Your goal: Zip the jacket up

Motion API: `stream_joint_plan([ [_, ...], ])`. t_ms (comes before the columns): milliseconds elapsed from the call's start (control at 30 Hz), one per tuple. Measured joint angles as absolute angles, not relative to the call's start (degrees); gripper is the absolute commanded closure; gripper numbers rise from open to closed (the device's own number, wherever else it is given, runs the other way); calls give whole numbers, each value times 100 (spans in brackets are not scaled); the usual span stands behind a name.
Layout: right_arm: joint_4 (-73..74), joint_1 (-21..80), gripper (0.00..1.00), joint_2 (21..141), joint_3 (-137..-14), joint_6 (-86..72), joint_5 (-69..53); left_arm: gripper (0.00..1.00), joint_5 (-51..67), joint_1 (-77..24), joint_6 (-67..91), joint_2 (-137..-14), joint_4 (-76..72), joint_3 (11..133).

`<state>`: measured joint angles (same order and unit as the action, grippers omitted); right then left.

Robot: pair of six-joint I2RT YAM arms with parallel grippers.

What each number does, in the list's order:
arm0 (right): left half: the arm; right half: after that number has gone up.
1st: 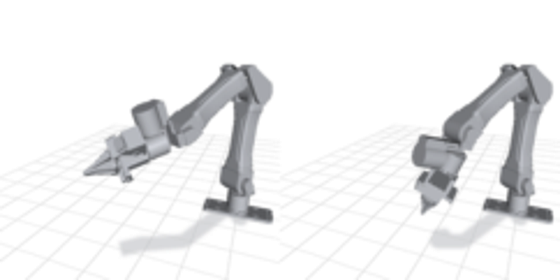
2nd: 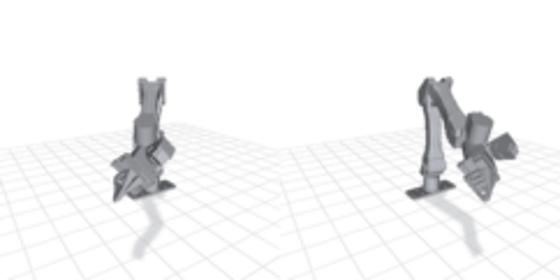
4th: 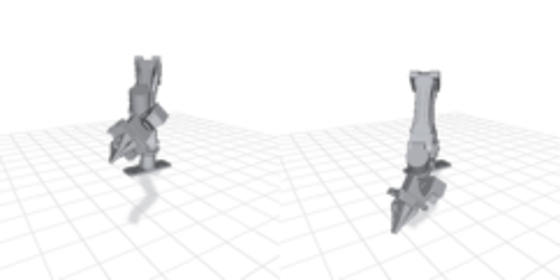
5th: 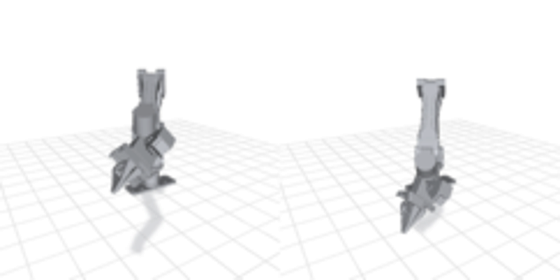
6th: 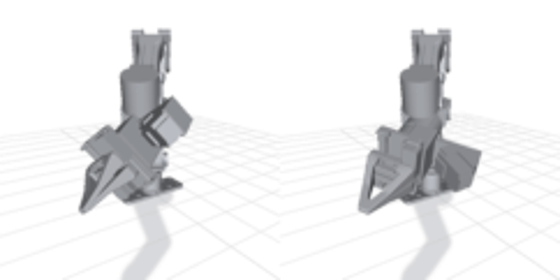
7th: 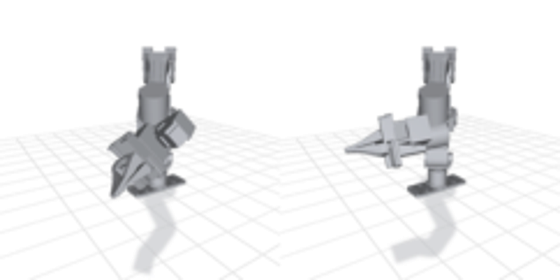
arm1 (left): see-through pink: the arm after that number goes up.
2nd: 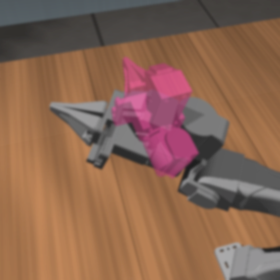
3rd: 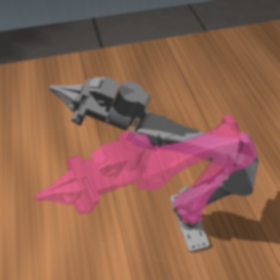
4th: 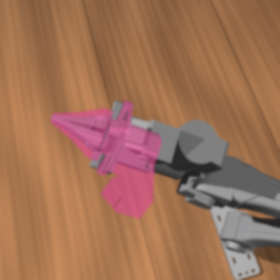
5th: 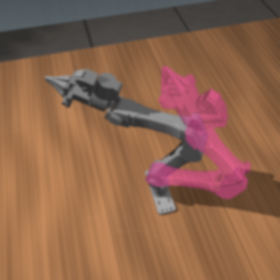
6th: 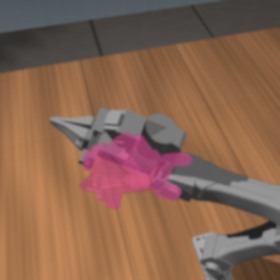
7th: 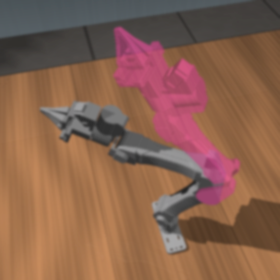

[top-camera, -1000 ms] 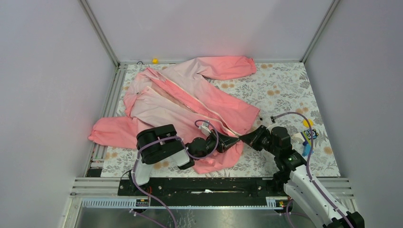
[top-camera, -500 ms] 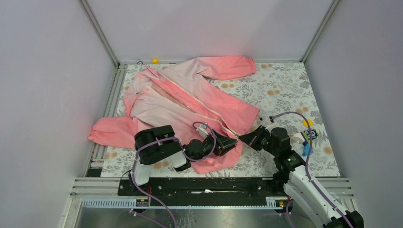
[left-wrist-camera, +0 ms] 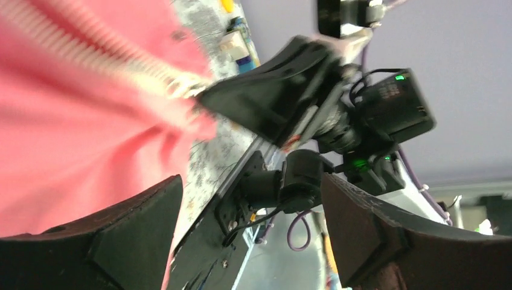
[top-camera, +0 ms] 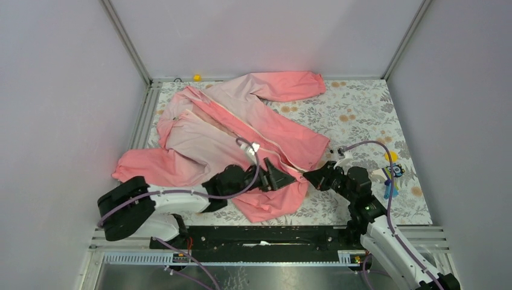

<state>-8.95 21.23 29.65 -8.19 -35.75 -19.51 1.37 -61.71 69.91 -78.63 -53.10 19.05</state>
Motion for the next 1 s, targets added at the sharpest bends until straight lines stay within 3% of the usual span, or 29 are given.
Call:
stream_joint_plan([
  [133, -910, 2123, 100, 2722, -803, -3312, -2021, 29, 757, -5870, 5586, -7612, -3358, 3780],
  [267, -937, 2126, 100, 2661, -803, -3210, -2021, 47, 1632, -5282, 4897, -8071, -2536, 5000],
  [367, -932, 2126, 100, 2685, -803, -3190, -2021, 52, 2086, -5089, 4574, -8698, -1925, 5588],
  [633, -858, 2126, 100, 2720, -803, -3190, -2014, 52, 2609, -5179, 4309, -9539, -746, 5843],
  [1000, -847, 2126, 100, 2714, -803, -3175, -2014, 49, 2591, -5256, 4195, -9767, -530, 6141],
])
